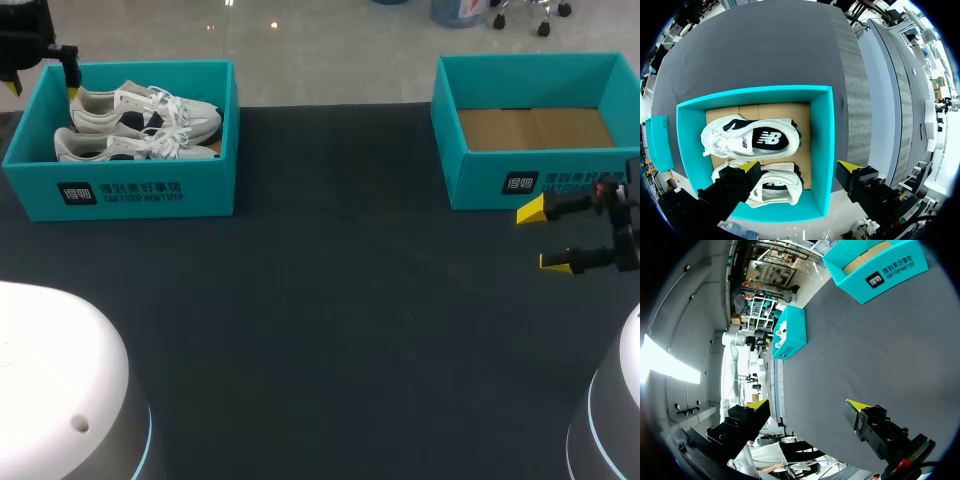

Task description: Take the shoe out of the shoebox, open the shoe tongue, remove and reinsert the insole, then place the shoe into the shoebox

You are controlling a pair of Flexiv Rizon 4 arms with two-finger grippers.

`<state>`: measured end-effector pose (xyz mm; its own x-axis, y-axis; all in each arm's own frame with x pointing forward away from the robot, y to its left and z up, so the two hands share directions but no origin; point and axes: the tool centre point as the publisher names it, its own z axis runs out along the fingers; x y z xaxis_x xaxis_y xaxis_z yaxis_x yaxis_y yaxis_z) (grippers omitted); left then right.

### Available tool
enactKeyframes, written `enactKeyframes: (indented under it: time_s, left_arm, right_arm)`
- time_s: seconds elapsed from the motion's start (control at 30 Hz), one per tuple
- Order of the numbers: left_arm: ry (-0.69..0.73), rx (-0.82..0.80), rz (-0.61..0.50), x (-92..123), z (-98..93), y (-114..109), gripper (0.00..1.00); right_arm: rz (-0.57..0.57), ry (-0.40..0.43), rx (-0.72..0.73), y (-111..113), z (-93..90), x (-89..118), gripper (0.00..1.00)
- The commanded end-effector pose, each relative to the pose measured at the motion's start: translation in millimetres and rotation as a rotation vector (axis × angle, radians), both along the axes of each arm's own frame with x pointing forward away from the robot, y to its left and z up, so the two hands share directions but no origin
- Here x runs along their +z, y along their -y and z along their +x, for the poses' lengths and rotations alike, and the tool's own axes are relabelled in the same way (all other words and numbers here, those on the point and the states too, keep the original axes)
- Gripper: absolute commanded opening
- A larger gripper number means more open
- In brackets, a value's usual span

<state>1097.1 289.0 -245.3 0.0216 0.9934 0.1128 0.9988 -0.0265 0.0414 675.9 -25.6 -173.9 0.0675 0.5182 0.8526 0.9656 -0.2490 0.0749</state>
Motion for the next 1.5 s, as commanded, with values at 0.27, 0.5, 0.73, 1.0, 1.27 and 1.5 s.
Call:
enactKeyframes:
  time_s: [0.27,0.5,0.73,1.0,1.27,1.5]
  left_arm:
    - [-0.015,-0.046,-0.016,-27.4,-18.4,-4.6,0.97]
    - [-0.037,-0.081,-0.02,-50.8,-16.1,-1.3,0.87]
    - [-0.066,-0.129,-0.063,-72.4,-10.3,-0.6,0.65]
    - [-0.054,-0.197,-0.07,-92.0,-5.5,-2.7,0.81]
    - [-0.078,-0.207,-0.091,-112.6,-4.5,0.6,0.8]
    - [-0.083,-0.213,-0.085,-126.1,-3.2,1.9,0.81]
  right_arm:
    - [-0.003,-0.001,-0.003,-0.7,-1.3,-0.1,1.0]
    - [-0.003,-0.001,-0.003,-0.7,-1.3,-0.1,1.0]
    - [-0.003,-0.001,-0.003,-0.7,-1.3,-0.1,1.0]
    - [-0.003,-0.001,-0.003,-0.7,-1.3,-0.1,1.0]
    - [-0.003,-0.001,-0.003,-0.7,-1.3,-0.1,1.0]
    - [-0.003,-0.001,-0.003,-0.7,-1.3,-0.1,1.0]
